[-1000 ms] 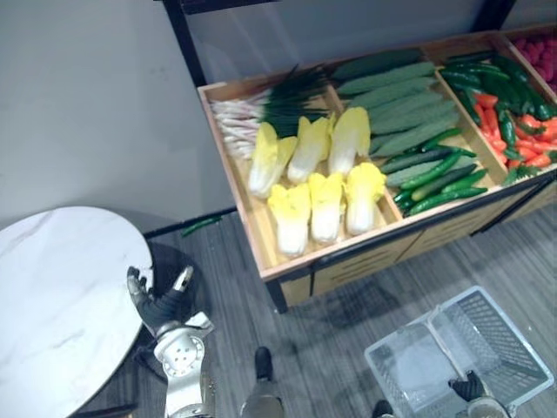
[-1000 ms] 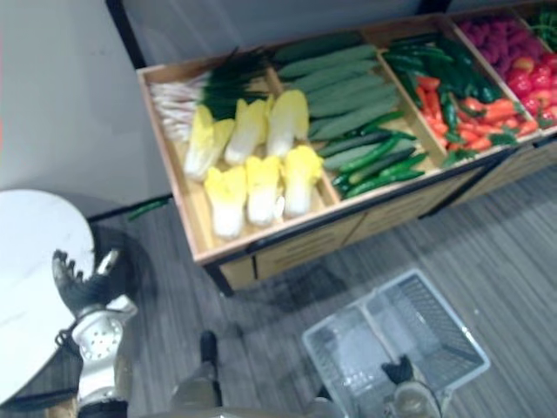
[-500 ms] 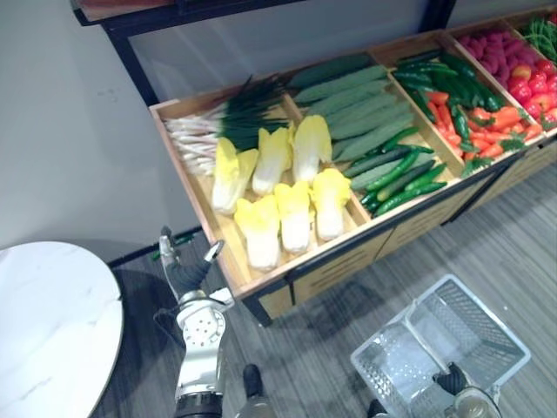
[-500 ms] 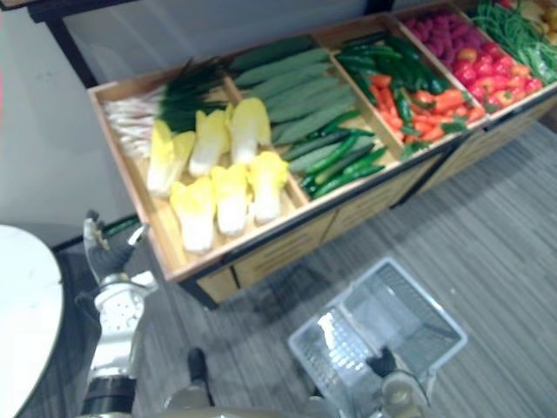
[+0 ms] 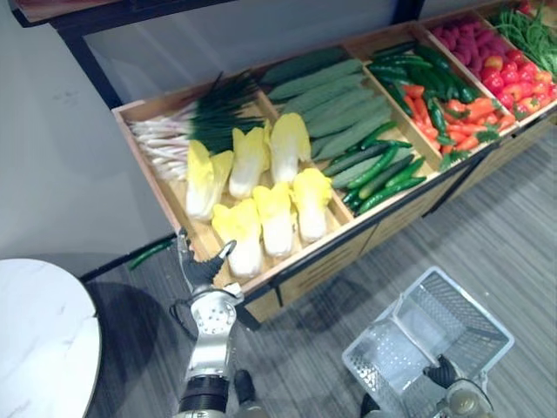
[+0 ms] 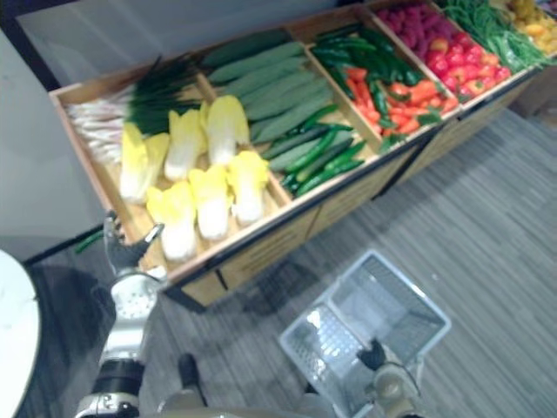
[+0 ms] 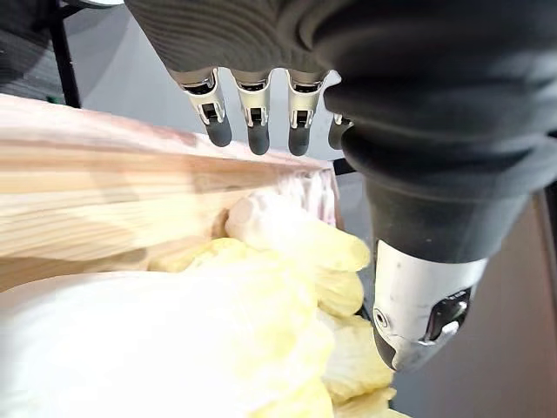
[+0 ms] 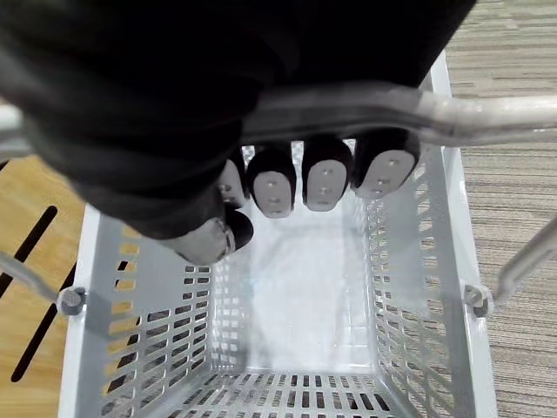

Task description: Pick vegetable in the basket

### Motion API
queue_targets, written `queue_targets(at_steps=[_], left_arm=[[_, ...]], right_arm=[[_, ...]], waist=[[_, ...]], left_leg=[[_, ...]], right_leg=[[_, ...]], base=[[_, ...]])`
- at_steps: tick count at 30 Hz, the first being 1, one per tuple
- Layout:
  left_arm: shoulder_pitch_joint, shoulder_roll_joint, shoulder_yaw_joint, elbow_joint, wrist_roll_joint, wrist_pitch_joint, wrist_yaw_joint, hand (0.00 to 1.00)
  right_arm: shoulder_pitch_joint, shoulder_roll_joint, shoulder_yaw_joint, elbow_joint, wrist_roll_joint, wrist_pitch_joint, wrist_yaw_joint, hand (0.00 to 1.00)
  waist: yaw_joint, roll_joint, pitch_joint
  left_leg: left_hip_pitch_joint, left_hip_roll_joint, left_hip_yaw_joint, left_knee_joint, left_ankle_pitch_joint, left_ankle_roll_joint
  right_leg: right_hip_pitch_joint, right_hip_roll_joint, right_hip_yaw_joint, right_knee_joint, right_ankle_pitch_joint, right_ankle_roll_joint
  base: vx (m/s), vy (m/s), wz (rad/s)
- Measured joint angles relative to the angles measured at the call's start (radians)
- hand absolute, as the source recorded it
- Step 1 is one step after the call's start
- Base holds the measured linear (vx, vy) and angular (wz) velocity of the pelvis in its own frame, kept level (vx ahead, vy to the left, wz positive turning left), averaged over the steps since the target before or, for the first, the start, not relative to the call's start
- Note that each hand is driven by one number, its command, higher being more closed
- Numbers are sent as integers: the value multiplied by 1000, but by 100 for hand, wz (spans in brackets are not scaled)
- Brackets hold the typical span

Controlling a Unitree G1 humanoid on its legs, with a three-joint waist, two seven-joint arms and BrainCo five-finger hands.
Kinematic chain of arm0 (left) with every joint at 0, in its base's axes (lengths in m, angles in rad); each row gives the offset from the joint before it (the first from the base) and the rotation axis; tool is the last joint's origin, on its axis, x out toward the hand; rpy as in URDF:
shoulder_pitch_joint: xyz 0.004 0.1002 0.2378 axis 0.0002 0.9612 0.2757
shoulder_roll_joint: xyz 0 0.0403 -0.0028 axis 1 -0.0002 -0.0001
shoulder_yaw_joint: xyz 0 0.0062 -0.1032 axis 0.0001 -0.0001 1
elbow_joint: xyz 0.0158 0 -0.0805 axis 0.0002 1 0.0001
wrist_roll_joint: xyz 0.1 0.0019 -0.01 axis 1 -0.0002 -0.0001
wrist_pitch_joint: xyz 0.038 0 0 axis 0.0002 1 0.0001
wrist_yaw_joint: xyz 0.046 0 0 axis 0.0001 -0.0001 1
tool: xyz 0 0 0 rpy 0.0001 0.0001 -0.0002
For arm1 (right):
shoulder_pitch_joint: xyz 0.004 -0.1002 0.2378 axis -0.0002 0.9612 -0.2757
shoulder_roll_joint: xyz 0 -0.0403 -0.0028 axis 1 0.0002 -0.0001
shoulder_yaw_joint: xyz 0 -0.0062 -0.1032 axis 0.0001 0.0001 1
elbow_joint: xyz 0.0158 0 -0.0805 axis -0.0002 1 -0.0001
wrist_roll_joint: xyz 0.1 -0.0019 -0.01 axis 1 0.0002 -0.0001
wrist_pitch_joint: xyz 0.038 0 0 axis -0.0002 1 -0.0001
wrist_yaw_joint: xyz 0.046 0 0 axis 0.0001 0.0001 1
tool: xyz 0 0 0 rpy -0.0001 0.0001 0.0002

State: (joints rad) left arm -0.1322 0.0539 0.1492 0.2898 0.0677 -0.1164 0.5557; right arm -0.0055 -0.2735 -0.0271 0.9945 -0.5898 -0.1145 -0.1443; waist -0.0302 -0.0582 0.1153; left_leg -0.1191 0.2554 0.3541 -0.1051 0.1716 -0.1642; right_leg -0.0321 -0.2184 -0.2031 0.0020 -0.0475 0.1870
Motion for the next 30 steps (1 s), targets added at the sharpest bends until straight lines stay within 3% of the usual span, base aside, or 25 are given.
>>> queue_targets(at_steps=[5,8,21,30], left_arm=[[-3,0,6,42,58,19,22,0],[-4,0,11,75,73,34,29,0],[-32,13,16,211,155,63,36,0],[-49,35,35,318,241,75,84,0]], right_arm=[[-4,10,1,-2,0,0,-1,100],[-13,17,1,-2,0,1,-6,100],[-26,17,4,-4,1,-1,-19,100],[-35,15,17,-4,1,-3,-21,100]], waist=[[-5,-8,-2],[-25,-8,-2],[-28,-6,-1],[-27,6,2]], left_leg=[[1,8,23,0,-2,-3],[2,11,29,1,-2,-3],[20,17,101,0,-5,-7],[37,17,140,0,-20,-16]], right_leg=[[-18,8,24,0,1,-1],[-19,11,28,0,2,-1],[-57,13,97,-5,24,-3],[-72,14,134,-22,42,-3]], base=[[6,-19,-14],[14,-9,-6],[-10,-5,-16],[-9,-2,-13]])
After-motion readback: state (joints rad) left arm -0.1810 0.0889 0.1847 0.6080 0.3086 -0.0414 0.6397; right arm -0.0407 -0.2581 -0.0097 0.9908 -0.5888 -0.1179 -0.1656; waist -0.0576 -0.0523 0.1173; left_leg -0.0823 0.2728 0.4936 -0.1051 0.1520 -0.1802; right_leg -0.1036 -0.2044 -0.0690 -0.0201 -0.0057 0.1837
